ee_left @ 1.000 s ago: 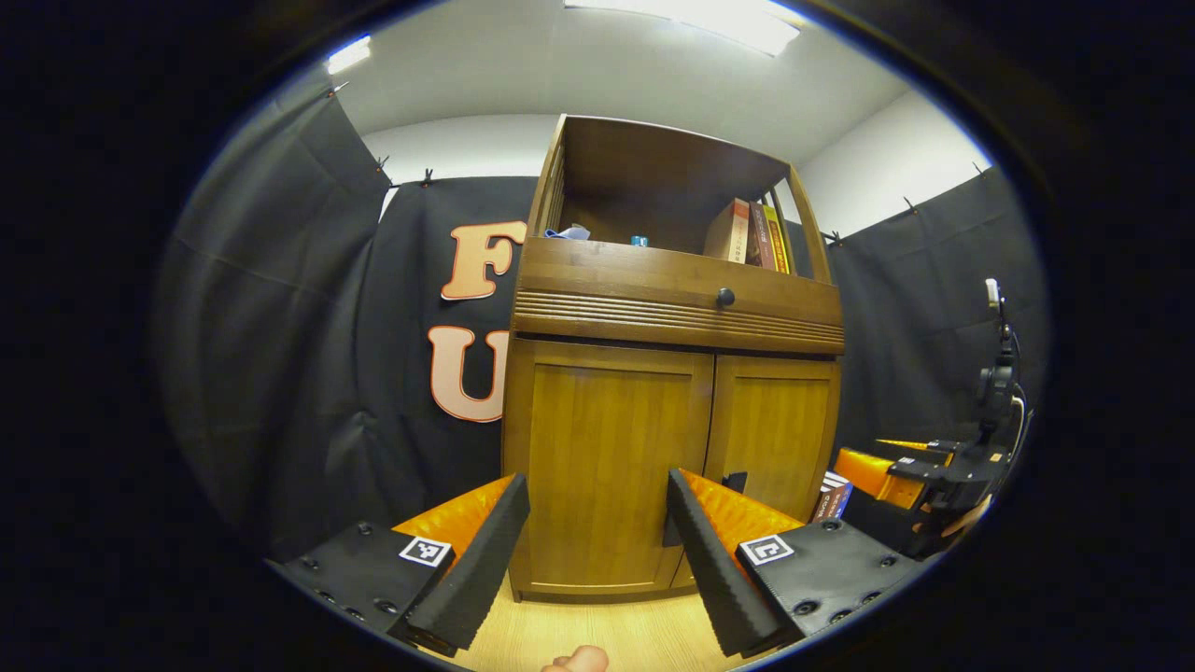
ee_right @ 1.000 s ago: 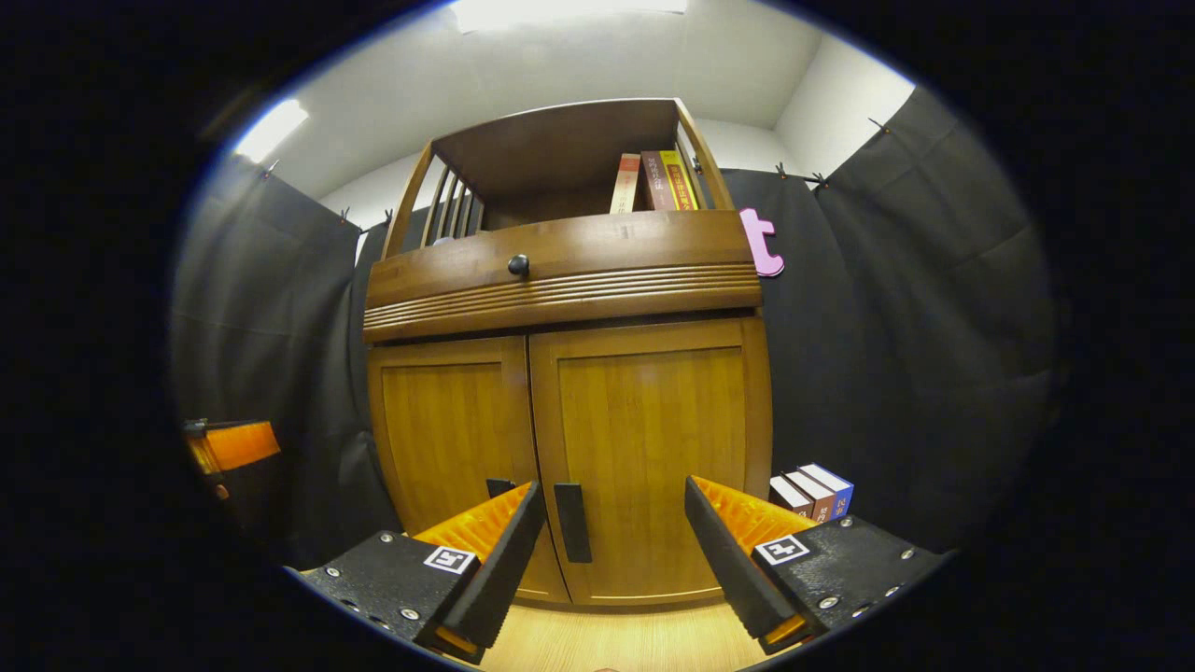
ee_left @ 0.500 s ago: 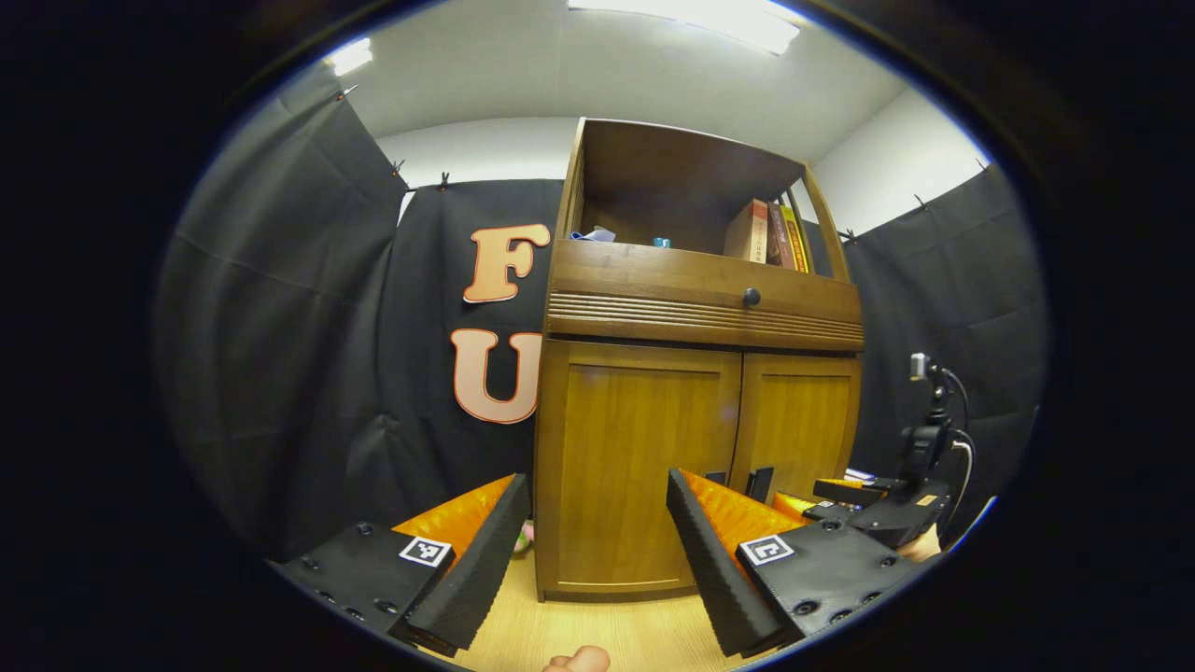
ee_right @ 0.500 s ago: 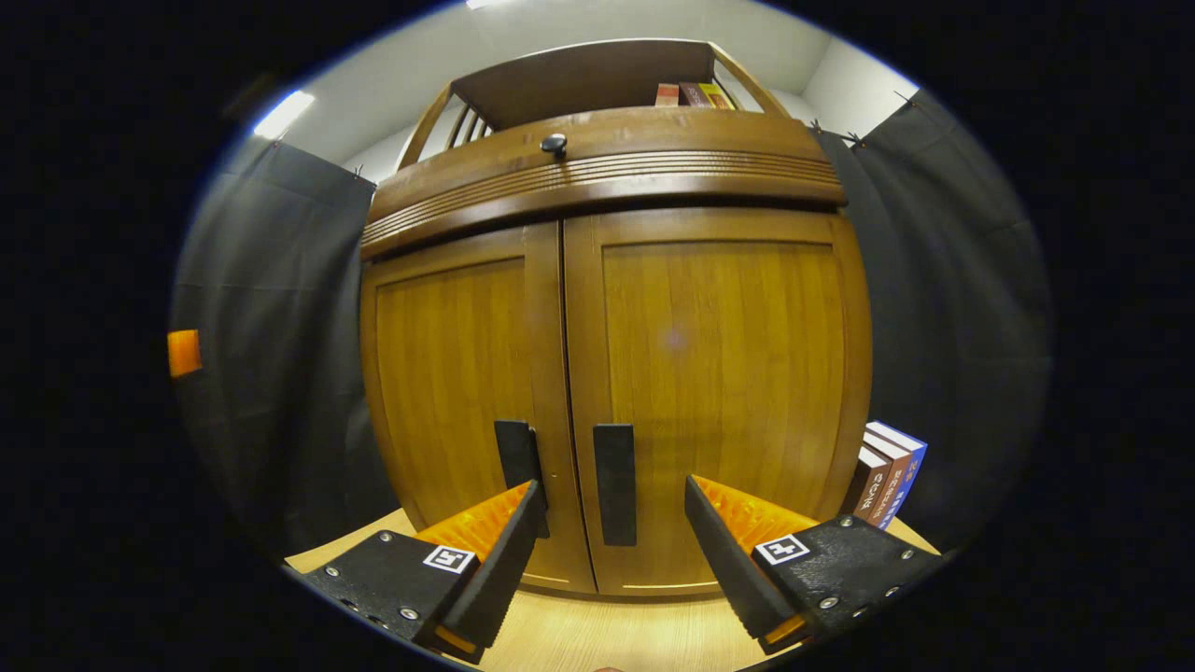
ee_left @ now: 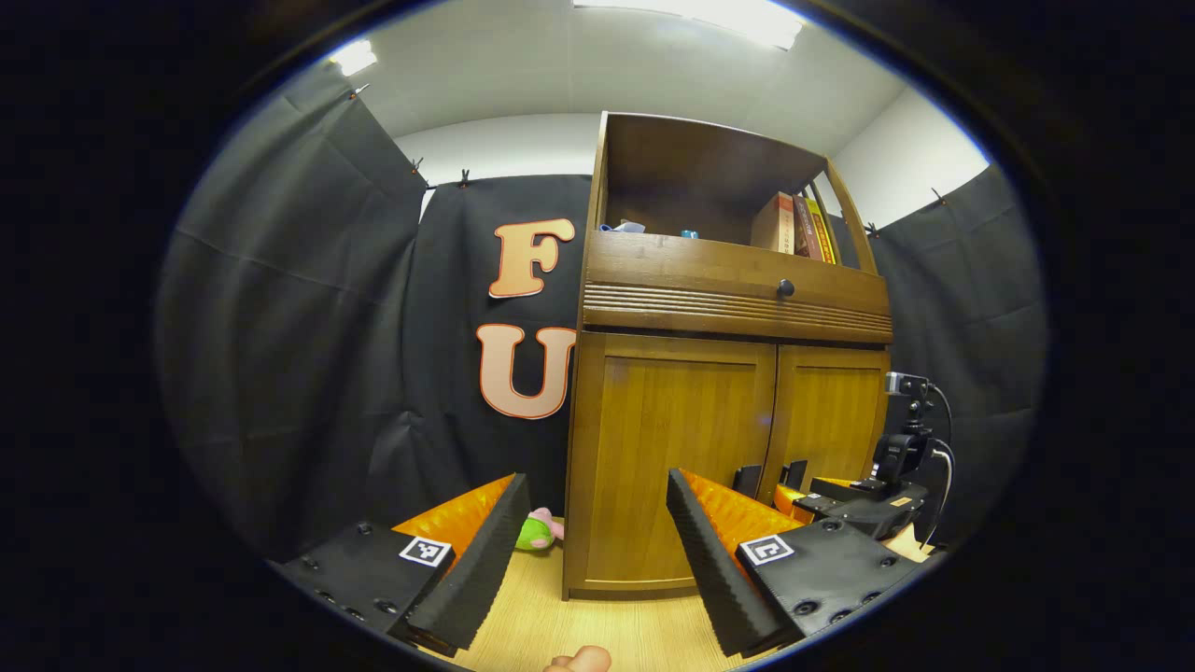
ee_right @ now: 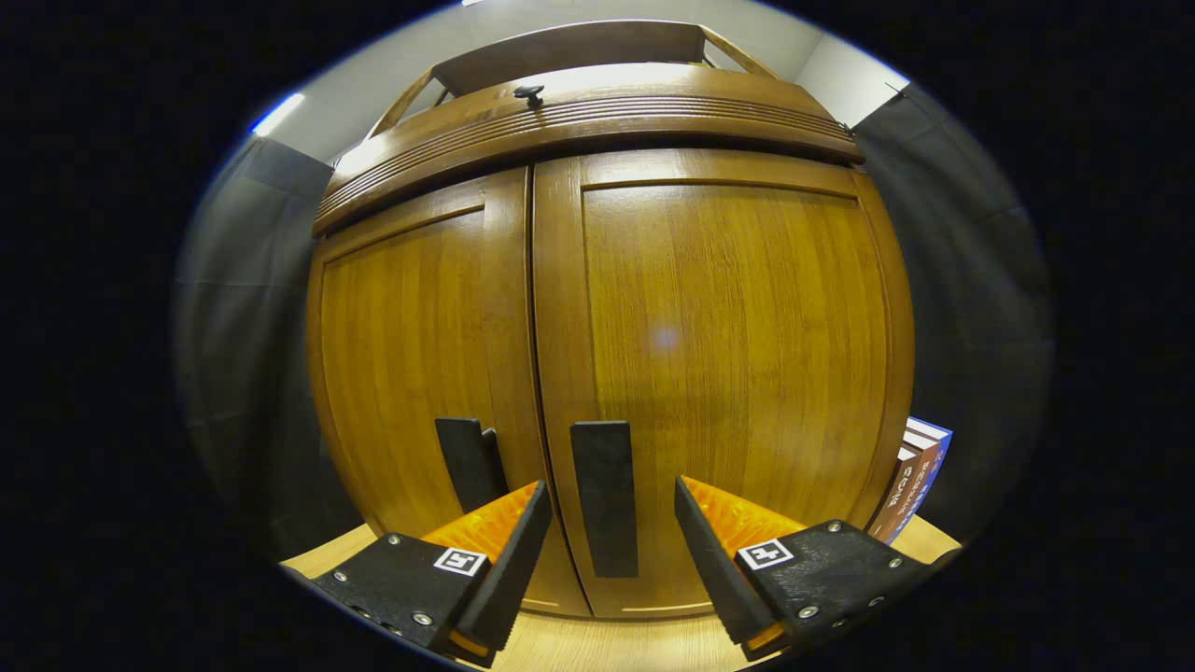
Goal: Open the right door of the double-door shoe cabinet with the right hand, and open the left door with the left hand.
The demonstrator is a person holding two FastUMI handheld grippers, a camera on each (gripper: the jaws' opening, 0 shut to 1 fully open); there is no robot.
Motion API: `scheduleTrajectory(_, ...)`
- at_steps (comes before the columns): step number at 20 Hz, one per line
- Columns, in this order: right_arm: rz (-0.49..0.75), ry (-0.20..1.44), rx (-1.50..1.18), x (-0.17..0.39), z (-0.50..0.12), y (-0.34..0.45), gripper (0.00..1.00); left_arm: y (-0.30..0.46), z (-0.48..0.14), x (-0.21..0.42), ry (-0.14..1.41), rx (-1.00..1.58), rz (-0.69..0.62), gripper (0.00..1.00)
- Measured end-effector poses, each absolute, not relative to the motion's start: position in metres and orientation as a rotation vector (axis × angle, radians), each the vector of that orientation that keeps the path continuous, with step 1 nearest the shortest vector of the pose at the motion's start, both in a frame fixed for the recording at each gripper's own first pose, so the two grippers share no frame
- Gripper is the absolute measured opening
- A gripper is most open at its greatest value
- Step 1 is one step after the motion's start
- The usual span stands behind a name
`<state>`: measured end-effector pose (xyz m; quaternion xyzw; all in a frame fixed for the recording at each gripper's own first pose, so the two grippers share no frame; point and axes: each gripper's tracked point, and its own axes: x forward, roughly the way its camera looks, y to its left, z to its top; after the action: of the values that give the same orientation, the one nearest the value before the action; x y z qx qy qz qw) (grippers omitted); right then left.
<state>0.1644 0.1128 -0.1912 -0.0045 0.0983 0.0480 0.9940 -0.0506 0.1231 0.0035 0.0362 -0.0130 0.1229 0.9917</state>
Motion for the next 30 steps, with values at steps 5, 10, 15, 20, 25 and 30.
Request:
scheduleTrajectory(5,0.081,0.206,0.002,0.175,-0.198,0.116,0.7,0.131,0.001,-0.051,-0.021,0.083,0.257,0.97)
scheduleTrajectory(10,0.073,0.222,-0.016,0.178,-0.206,0.118,0.58,0.139,-0.004,-0.05,-0.012,0.081,0.266,0.97)
scheduleTrajectory(15,0.082,0.252,0.02,0.178,-0.209,0.116,0.49,0.145,-0.009,-0.049,0.009,0.078,0.284,0.95)
scheduleTrajectory(20,0.117,0.264,0.002,0.166,-0.206,0.116,0.45,0.14,-0.012,-0.051,0.021,0.08,0.28,0.95)
scheduleTrajectory(25,0.184,0.273,0.014,0.13,-0.201,0.108,0.35,0.13,-0.011,-0.051,0.026,0.084,0.267,0.95)
scheduleTrajectory(30,0.216,0.277,-0.01,0.106,-0.196,0.099,0.35,0.119,-0.012,-0.052,0.029,0.084,0.244,0.95)
